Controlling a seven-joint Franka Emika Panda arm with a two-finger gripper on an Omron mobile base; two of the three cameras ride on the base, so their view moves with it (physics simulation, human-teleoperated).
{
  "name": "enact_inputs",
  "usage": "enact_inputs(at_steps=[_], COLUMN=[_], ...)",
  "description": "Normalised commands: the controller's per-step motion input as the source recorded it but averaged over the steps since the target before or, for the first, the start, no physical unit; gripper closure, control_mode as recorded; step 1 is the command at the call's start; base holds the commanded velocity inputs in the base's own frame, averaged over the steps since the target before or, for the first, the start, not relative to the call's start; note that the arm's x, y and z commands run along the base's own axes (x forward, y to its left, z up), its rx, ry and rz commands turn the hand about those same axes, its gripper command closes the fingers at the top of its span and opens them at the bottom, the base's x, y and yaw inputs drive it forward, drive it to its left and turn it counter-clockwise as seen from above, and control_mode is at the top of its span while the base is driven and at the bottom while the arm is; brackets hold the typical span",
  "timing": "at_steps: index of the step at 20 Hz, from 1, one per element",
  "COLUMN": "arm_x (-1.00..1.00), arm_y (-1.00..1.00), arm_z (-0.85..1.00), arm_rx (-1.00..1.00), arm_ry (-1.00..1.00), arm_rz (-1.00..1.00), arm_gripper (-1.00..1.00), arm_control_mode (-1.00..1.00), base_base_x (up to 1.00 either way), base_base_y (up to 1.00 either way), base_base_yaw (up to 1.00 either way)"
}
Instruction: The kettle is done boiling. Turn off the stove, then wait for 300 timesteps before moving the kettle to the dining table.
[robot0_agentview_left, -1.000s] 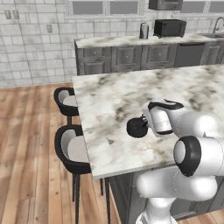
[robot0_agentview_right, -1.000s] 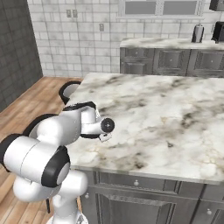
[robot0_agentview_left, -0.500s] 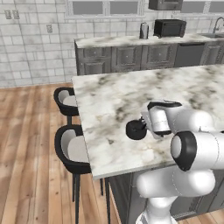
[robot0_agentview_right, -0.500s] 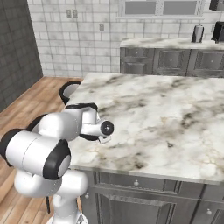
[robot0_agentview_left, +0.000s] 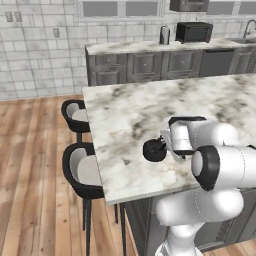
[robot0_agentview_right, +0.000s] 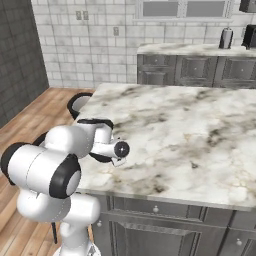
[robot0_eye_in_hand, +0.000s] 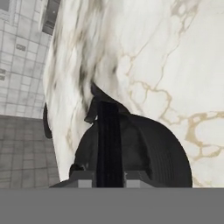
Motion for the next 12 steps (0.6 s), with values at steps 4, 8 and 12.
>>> enact_inputs(at_steps=[4,8,12], arm_x=[0.00,0.00,-0.02], arm_y=[0.02,0.06,0.01], arm_z=[-0.17,-0.12,0.00], arm_rx=[0.00,0.00,0.00], arm_ry=[0.00,0.00,0.00], arm_rz=[0.00,0.00,0.00], arm_gripper=[1.00,-1.00,-1.00], arm_control_mode=[-1.00,-1.00,-1.00], base_base_x=[0.00,0.00,0.00], base_base_y=[0.00,0.00,0.00], base_base_yaw=[0.00,0.00,0.00])
